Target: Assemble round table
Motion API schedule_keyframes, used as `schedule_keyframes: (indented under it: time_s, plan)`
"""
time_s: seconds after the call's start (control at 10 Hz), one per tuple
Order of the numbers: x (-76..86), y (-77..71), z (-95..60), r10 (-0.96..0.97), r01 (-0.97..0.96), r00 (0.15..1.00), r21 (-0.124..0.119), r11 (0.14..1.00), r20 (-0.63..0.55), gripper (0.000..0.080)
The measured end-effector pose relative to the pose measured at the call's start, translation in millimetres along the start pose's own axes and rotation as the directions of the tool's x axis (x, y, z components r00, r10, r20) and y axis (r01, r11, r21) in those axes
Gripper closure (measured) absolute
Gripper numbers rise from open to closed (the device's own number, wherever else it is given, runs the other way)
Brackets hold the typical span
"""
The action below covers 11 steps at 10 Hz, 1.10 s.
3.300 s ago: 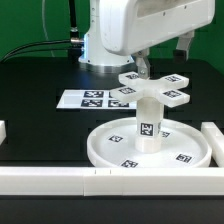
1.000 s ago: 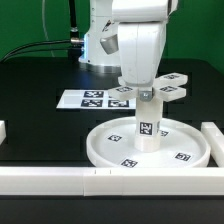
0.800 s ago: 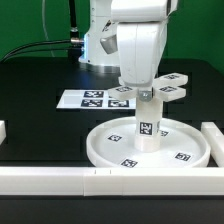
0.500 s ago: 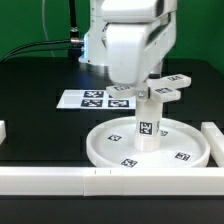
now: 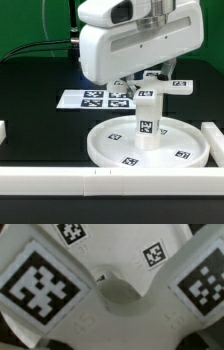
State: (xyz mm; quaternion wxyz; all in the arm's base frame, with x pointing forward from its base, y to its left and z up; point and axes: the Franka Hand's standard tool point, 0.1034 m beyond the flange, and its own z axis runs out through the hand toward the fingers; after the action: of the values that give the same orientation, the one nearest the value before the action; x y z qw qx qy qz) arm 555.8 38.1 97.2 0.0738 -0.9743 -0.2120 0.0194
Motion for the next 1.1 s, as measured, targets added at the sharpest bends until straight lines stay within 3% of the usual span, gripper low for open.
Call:
schedule_keyframes:
  time_s: [0.5, 0.8, 1.1]
  plan:
    - [0.0, -0.2, 0.4, 0.323, -0.323, 0.946, 0.004, 0.946, -0.002, 0.0351]
    - [0.1, 0.9, 1.3, 0.671, -0.669, 0.741, 0.057, 0.741, -0.027, 0.035]
    - [2.1, 0.9, 1.9, 0.924, -0.919, 0.378, 0.102, 0.381, -0.056, 0.035]
